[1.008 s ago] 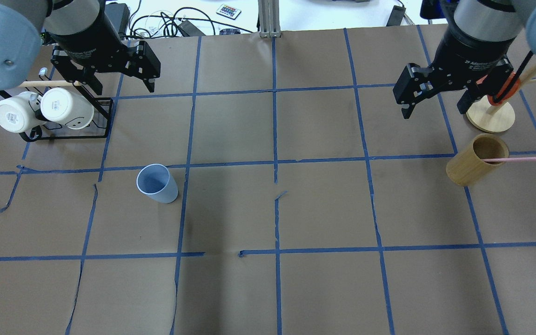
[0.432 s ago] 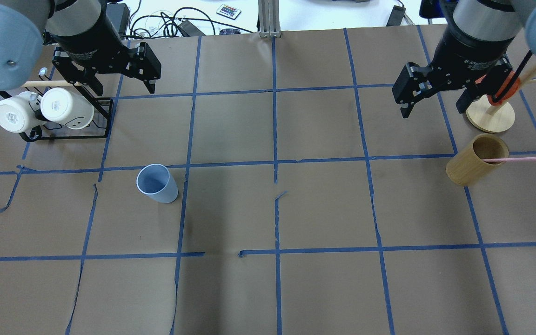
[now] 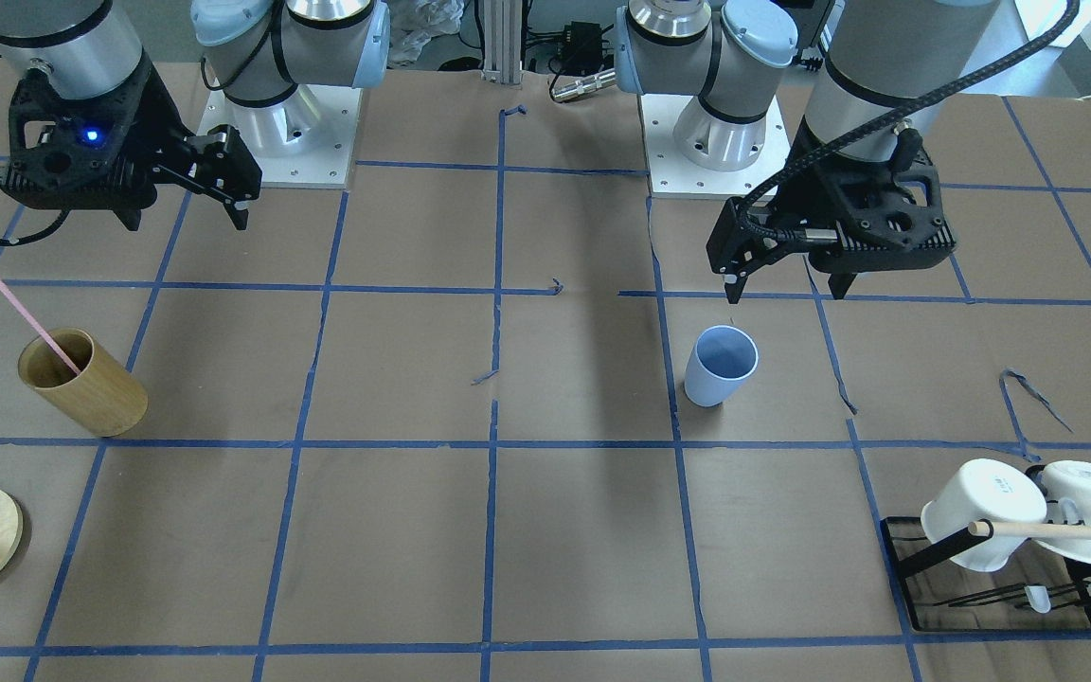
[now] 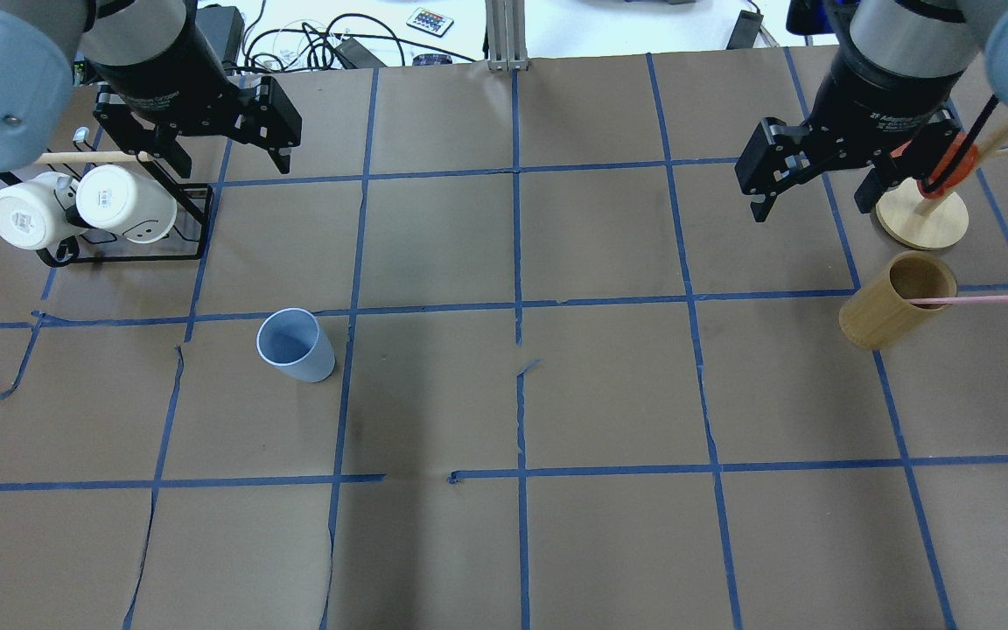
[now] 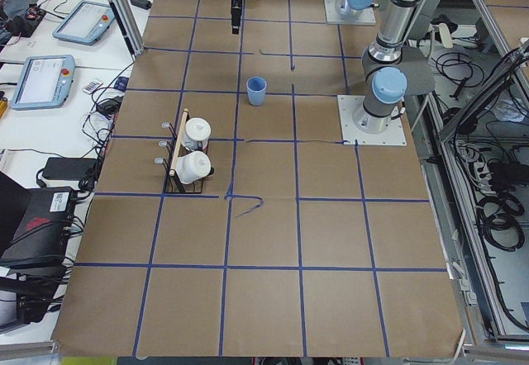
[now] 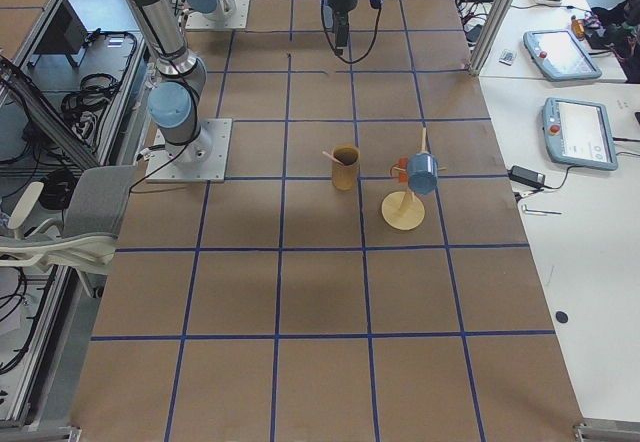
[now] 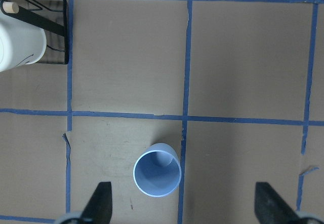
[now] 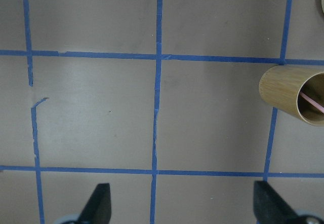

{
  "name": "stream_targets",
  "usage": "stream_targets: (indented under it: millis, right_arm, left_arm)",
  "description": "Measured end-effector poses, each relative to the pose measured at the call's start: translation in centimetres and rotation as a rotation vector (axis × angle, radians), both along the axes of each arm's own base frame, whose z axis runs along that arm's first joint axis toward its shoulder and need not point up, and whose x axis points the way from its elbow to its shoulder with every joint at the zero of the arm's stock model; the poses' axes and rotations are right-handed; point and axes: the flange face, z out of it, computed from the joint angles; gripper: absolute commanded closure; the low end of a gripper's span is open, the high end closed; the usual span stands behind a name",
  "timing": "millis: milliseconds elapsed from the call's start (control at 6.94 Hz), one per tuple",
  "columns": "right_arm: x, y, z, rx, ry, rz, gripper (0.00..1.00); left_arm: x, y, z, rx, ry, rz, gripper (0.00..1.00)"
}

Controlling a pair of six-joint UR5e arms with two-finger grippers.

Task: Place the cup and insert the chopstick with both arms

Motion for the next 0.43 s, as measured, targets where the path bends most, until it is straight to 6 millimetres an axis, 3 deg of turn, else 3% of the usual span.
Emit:
stream_targets:
  millis: [432]
  right_arm:
    - [-0.02,-0.01,-0.01,0.000,0.002,0.002,0.00]
  left_arm:
    - [0.50,1.05,0.66,0.019,0.000,0.009,0.00]
